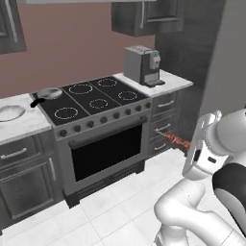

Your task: Place the cold items (onion and orange) from the fridge in one tupperware on the dining counter. Place the warm items (hot dog and kebab skewer) in the stove area in another tupperware.

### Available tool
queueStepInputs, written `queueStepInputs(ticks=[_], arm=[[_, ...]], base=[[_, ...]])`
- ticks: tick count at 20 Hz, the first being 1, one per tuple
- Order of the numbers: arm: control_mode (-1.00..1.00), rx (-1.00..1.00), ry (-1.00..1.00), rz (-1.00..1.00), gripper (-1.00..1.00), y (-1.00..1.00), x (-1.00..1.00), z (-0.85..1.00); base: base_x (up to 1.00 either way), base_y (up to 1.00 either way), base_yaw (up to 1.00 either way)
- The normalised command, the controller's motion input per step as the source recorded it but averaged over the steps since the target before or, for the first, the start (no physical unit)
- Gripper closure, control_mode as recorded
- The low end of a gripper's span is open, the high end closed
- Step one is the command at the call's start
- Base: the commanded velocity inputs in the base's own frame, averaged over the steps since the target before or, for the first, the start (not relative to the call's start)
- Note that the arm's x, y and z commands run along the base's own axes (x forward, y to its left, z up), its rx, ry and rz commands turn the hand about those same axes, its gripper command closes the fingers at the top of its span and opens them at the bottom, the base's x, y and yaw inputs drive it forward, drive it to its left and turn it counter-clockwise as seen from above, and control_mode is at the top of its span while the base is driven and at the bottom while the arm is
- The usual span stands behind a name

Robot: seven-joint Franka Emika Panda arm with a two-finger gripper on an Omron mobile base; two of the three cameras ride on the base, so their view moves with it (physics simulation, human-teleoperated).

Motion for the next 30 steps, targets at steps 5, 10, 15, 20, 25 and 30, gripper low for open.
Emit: queueStepInputs(ticks=[5,10,15,20,25,30], arm=[[1.0,0.0,0.0,0.0,1.0,0.0,0.0,0.0],[1.0,0.0,0.0,0.0,1.0,0.0,0.0,0.0],[1.0,0.0,0.0,0.0,1.0,0.0,0.0,0.0],[1.0,0.0,0.0,0.0,1.0,0.0,0.0,0.0],[1.0,0.0,0.0,0.0,1.0,0.0,0.0,0.0],[1.0,0.0,0.0,0.0,1.0,0.0,0.0,0.0]], base=[[-0.78,-0.53,-0.28],[-0.72,-0.55,-0.31],[-0.83,-0.34,-0.32],[-0.63,-0.51,-0.27],[-0.56,-0.94,-0.16],[-0.62,-1.0,-0.11]])
